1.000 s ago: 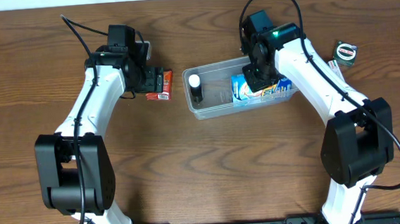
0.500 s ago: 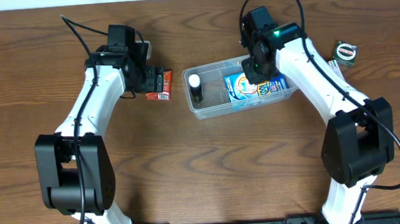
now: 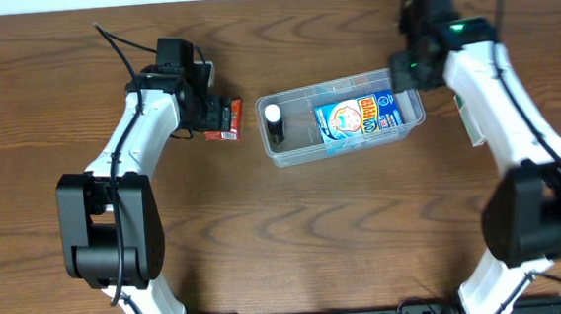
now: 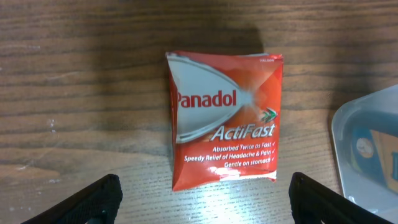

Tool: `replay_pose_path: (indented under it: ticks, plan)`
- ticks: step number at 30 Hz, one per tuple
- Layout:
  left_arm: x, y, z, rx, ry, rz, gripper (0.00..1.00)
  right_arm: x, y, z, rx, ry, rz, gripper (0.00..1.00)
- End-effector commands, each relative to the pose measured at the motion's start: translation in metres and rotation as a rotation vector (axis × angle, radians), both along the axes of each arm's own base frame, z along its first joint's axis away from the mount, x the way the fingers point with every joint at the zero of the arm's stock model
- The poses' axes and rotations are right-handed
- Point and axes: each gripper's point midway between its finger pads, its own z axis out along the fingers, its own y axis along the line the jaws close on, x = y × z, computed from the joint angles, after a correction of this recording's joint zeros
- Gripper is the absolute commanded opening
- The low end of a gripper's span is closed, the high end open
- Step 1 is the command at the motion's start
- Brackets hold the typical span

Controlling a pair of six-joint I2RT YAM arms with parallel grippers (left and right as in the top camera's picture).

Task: Pack container
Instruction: 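Raise the right gripper and move it over the white Panadol box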

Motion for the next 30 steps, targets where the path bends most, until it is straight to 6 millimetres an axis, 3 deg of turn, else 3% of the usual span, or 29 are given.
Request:
replay_pose_path:
  ticks: [1,4,13,19,30]
  plan:
    - [0.0,-0.003,-0.008,-0.014,0.012,-0.012,0.94,-0.003,-0.029,0.045,-0.003,-0.099,-0.058,0.67]
    - [0.002,-0.004,-0.008,-0.01,0.001,-0.024,1.0,-0.009,-0.05,0.045,-0.006,-0.084,-0.104,0.68]
    - [0.008,-0.014,-0.006,-0.014,-0.033,-0.045,0.98,-0.025,-0.092,0.035,-0.011,-0.023,-0.204,0.69]
    - [0.007,-0.025,-0.02,-0.002,-0.014,-0.071,0.98,-0.029,-0.105,0.034,-0.011,-0.012,-0.235,0.7]
    - [0.007,-0.016,-0.048,0.067,0.029,-0.055,0.98,-0.031,-0.105,0.032,-0.011,-0.006,-0.236,0.71]
